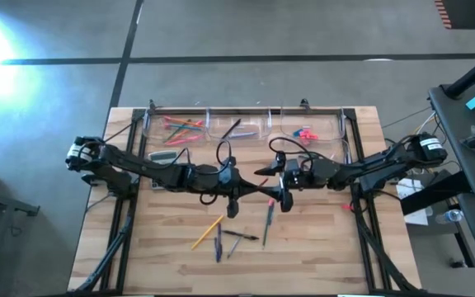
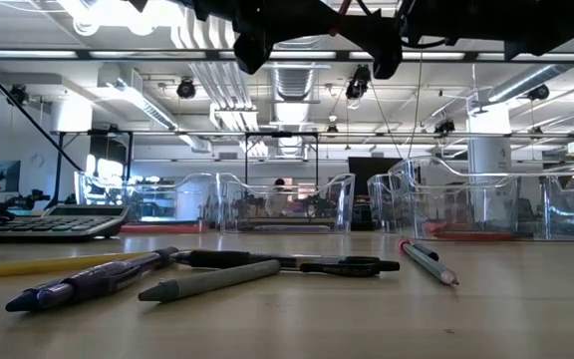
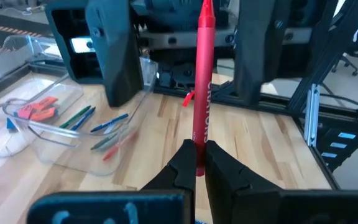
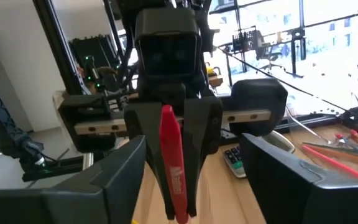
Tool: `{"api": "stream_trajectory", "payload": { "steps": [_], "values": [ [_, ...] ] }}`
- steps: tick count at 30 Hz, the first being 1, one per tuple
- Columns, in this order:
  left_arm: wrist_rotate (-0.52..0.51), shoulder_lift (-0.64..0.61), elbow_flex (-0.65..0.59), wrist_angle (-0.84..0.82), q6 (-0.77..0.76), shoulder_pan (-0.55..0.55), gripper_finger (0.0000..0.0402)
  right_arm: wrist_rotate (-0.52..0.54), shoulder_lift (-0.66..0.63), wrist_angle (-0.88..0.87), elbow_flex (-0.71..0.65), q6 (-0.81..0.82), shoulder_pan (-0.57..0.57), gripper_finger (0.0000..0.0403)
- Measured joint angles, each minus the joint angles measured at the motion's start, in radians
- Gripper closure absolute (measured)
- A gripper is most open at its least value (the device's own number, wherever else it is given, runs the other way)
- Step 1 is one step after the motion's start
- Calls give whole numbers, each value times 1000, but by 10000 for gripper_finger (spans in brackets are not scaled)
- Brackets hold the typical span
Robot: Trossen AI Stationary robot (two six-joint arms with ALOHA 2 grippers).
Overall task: Sort crayons/erasers/pens/pencils in bins
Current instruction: Put the red crayon into the bottom transparent bin
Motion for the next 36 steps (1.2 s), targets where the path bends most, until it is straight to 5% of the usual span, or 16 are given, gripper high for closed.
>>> {"api": "stream_trajectory", "payload": {
  "steps": [28,36],
  "values": [
    [-6,-2,0,0,-4,1,401,-28,-2,-40,-1,-13,0,376],
    [-9,-3,2,0,-1,1,321,-46,-13,-52,-1,-22,0,376]
  ]
}}
